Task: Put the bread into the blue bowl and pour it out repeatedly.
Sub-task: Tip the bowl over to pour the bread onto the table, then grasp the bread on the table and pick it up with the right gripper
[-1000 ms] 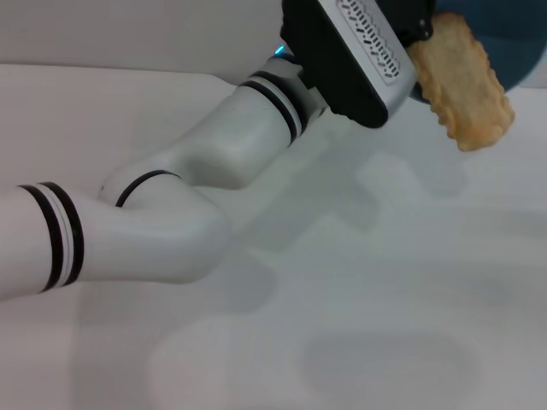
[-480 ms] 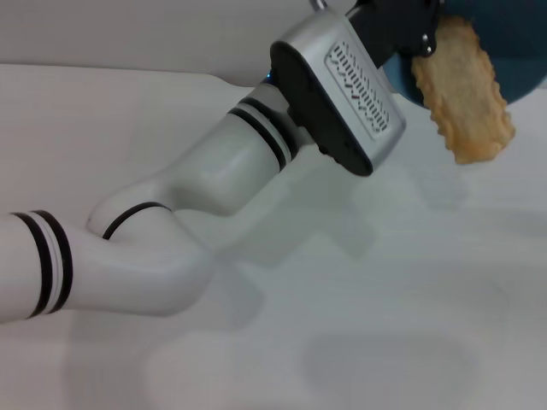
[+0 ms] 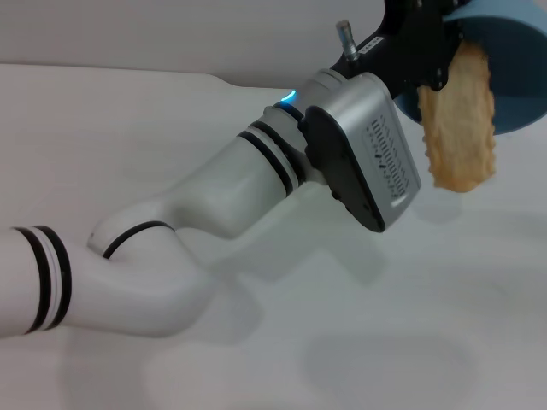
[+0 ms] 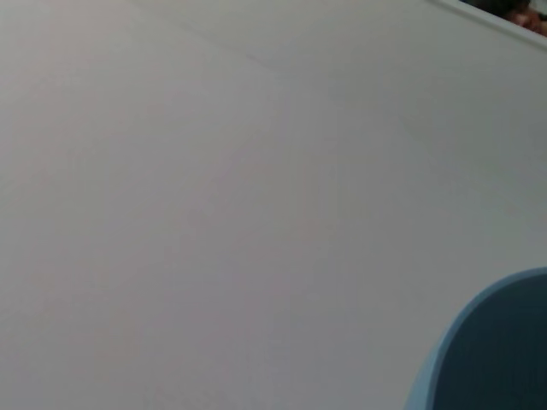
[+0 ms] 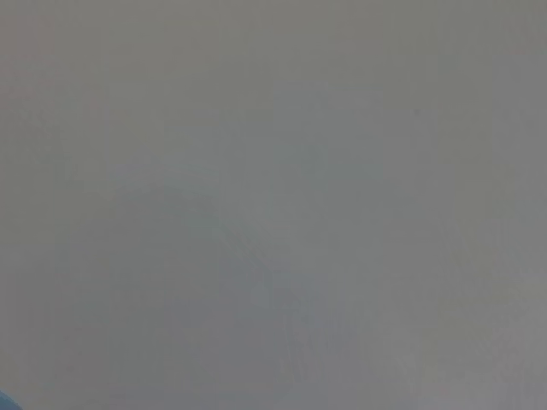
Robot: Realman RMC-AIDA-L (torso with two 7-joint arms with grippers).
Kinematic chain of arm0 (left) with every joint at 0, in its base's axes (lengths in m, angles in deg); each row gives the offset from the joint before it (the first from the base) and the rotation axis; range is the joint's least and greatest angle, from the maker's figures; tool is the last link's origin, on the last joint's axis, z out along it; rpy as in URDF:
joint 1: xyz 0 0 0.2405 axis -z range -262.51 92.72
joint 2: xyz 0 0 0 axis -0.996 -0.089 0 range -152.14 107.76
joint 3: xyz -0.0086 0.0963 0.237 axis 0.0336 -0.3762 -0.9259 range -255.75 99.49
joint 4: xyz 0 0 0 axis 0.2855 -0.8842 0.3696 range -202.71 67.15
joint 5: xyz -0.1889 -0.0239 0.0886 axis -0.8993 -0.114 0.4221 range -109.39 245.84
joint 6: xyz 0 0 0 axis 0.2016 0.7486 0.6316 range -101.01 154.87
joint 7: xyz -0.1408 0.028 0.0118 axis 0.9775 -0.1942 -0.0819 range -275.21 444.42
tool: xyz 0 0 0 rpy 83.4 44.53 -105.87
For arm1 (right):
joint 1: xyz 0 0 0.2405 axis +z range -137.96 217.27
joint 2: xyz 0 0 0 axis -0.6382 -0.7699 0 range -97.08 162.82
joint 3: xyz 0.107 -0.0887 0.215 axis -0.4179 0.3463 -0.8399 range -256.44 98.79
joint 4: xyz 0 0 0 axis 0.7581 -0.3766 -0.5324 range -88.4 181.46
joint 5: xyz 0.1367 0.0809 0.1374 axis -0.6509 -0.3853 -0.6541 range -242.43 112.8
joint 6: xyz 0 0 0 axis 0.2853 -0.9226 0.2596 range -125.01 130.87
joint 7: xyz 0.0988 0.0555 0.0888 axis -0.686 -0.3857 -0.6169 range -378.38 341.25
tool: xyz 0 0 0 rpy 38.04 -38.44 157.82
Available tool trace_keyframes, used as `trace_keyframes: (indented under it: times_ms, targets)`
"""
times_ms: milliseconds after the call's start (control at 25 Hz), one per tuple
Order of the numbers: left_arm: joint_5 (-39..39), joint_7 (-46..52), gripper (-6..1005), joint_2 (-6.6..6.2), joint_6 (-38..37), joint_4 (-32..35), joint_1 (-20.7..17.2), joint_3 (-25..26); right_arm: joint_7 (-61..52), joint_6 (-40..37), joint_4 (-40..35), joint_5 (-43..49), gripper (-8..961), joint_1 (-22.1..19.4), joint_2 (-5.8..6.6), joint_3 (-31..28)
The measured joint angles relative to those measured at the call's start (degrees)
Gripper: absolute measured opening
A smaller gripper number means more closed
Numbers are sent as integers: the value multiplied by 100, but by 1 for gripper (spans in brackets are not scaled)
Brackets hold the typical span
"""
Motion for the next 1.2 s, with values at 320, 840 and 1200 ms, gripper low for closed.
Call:
trace_keyframes:
  times_ms: [320,840,1200]
  targets:
    - [-17,-135,-1,0,-189,94,-69,101,2,8,11,0,685,-8,0,0]
    - [-212,2437,-2,-6,-3286,314,185,2136,-835,-33,99,1015,685,119,66,9]
    - [-258,3510,-1,-52,-4515,301,237,3732,-2049,-80,93,1946,686,500,39,966]
